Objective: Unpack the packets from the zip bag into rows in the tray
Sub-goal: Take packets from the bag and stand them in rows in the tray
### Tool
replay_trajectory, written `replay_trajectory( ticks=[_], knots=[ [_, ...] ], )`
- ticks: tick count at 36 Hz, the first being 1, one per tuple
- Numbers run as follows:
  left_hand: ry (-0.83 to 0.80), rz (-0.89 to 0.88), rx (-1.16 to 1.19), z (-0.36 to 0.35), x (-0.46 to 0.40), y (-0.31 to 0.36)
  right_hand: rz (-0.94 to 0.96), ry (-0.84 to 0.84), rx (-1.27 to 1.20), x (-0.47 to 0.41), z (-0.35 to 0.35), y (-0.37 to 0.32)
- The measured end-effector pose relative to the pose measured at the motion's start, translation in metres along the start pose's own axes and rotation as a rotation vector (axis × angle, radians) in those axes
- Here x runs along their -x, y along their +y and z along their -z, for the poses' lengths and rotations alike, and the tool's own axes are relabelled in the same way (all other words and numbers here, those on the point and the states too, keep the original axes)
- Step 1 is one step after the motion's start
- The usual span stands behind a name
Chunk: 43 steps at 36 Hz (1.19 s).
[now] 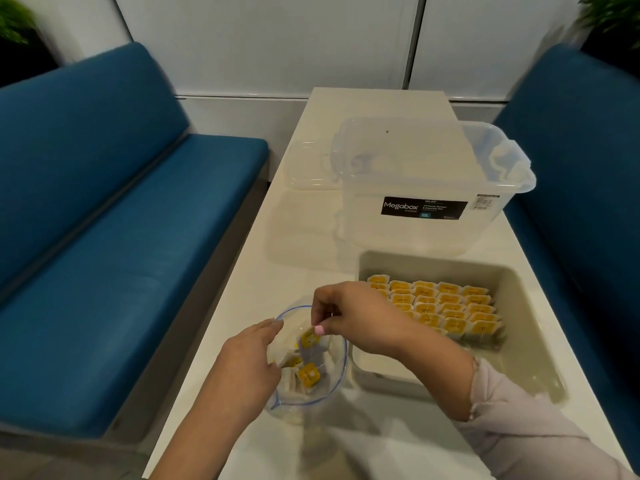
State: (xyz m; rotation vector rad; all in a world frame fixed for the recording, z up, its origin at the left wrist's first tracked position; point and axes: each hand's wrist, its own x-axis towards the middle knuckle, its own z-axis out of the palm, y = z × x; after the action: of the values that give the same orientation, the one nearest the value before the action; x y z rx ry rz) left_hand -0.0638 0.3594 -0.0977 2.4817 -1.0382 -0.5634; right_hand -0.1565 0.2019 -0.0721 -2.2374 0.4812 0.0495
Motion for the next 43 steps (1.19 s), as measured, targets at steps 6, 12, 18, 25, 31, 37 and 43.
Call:
replay_trajectory(
  ticks=[6,12,18,25,31,37,43],
  knots=[
    [-0.004,0.005,-0.012,0.000,-0.001,0.006,-0.002,0.099,-0.097,0.017,0.017,0.007],
    [0.008,-0.009,0.004,-0.001,0.000,0.013,-0.029,0.200,-0.289,0.047,0.049,0.024],
    [-0.017,0.015,-0.028,-0.002,-0.002,0.018,-0.095,0.342,-0.183,0.082,0.083,0.050],
    [-0.030,0.025,-0.049,0.001,-0.001,0.022,-0.279,0.379,0.225,0.108,0.104,0.071],
    [-0.036,0.030,-0.077,0.000,-0.002,0.023,-0.364,0.369,0.514,0.111,0.100,0.093],
    [-0.036,0.022,-0.082,-0.001,0.001,0.025,-0.402,0.364,0.664,0.104,0.085,0.115],
    [-0.040,0.034,-0.095,-0.001,0.001,0.022,-0.439,0.356,0.697,0.095,0.072,0.128]
  ],
)
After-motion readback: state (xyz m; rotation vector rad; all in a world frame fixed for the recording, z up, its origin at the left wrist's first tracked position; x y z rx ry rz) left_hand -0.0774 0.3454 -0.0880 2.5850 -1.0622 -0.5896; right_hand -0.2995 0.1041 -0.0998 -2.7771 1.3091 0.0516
